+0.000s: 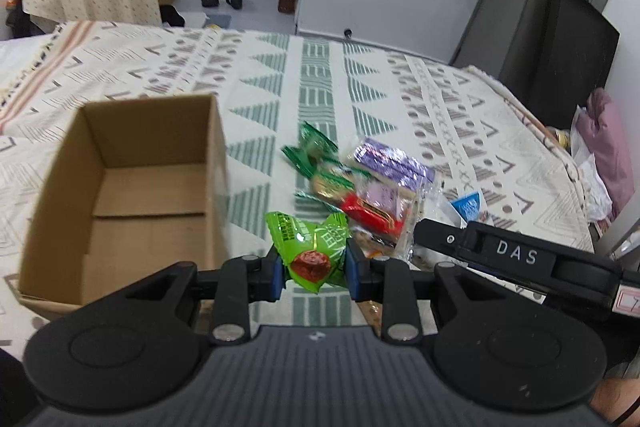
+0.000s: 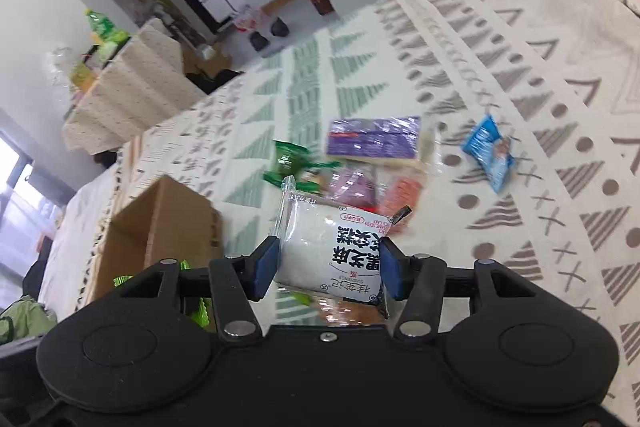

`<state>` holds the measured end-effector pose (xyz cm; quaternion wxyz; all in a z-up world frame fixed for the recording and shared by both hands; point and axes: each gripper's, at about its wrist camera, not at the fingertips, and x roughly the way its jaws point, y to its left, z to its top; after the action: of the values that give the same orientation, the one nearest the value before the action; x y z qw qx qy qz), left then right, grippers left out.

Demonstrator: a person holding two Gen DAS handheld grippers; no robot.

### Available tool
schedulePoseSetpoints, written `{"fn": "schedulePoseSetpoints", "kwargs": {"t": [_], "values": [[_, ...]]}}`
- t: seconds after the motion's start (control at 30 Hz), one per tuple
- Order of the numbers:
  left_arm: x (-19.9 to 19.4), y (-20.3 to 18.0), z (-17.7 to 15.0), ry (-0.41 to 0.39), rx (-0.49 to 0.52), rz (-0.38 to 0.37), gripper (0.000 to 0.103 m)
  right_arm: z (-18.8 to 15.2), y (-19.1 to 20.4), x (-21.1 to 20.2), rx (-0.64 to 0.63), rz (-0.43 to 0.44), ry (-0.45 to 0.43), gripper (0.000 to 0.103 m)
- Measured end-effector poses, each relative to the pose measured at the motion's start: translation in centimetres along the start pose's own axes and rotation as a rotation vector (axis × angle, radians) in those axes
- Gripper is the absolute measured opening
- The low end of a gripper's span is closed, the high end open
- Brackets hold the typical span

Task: Organize snacks
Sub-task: 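Grasp the green candy with the left tool while the right tool grasps the white bread pack, then drop the green candy into the box with the left tool while the right tool drops the bread pack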

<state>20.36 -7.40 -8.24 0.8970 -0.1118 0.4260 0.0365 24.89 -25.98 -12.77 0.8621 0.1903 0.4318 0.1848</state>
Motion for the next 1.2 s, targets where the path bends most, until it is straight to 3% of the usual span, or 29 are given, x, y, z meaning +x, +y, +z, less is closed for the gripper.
{"fn": "schedulePoseSetpoints", "kwargs": {"t": [0.67, 1.03, 1.2], "values": [[-5.4, 8.9, 1.9, -0.090, -0.132, 0.083, 0.029, -1.3, 9.2, -0.3, -0.182, 0.119, -0.059, 0.052], [-4.9, 14.3, 2.2, -0.056, -0.228, 0.102, 0.029, -2.5, 13.5, 1.5, -0.246, 0.144, -0.056, 0.052], [-4.4, 15.8, 2.1, -0.026, -0.260, 0.119, 0.036, -2.9, 14.6, 2.0, -0.278, 0.149, -0.048, 0.052]]}}
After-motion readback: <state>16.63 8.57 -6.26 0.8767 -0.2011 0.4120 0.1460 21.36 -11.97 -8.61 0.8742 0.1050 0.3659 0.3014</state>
